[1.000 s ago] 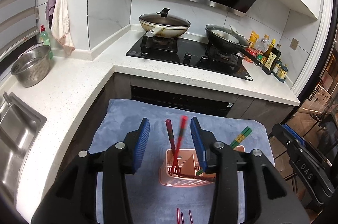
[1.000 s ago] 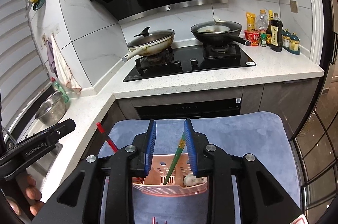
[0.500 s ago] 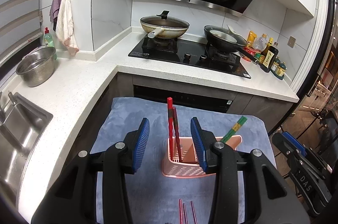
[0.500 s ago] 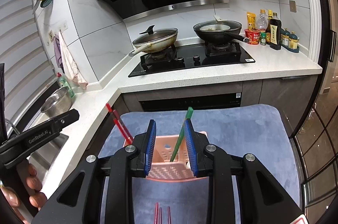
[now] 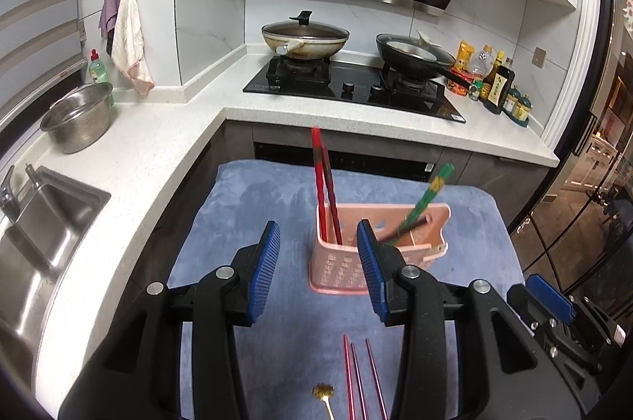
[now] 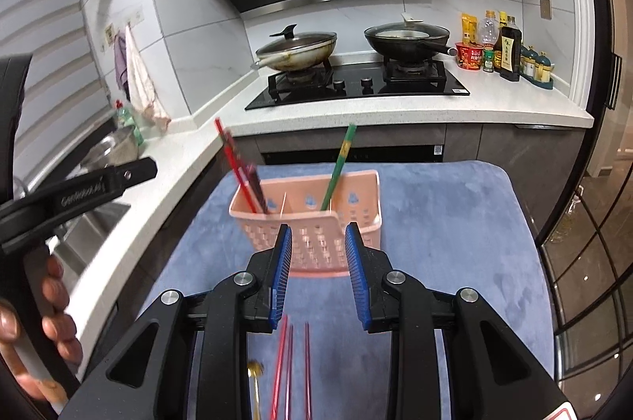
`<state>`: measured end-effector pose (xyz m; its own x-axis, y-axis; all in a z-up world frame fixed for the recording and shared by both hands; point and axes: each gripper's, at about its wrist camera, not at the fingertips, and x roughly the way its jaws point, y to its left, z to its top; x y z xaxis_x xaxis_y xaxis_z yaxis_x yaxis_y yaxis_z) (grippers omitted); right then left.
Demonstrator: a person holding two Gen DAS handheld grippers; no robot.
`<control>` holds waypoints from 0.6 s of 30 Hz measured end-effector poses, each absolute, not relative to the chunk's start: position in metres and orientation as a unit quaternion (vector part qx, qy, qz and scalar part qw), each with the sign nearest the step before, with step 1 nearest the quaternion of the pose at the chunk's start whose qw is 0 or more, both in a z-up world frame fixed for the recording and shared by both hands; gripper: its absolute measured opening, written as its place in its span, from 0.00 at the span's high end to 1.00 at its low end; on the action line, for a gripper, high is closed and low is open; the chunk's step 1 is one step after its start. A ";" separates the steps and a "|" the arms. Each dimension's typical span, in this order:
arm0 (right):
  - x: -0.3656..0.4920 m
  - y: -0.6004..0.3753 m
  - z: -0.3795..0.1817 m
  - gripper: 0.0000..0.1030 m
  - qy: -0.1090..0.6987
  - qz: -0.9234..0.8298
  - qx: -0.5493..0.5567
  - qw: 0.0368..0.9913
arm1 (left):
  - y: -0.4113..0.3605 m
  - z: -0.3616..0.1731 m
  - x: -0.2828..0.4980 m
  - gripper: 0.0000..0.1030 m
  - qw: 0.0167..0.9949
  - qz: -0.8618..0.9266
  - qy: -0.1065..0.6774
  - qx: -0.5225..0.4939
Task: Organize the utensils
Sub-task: 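Move both tools back down toward the gold spoon and red chopsticks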
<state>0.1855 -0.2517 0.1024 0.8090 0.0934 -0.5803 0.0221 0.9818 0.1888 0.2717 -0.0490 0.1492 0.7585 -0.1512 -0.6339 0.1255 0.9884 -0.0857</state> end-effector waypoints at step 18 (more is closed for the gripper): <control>0.102 -0.240 0.037 0.73 0.362 0.025 0.082 0.928 | -0.039 0.084 0.201 0.62 0.919 -0.068 0.388 -0.013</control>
<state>0.1021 -0.2397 0.0368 0.7363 0.1054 -0.6683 0.0127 0.9855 0.1695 0.2008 -0.0389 0.0845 0.6897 -0.1352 -0.7114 0.1146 0.9904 -0.0771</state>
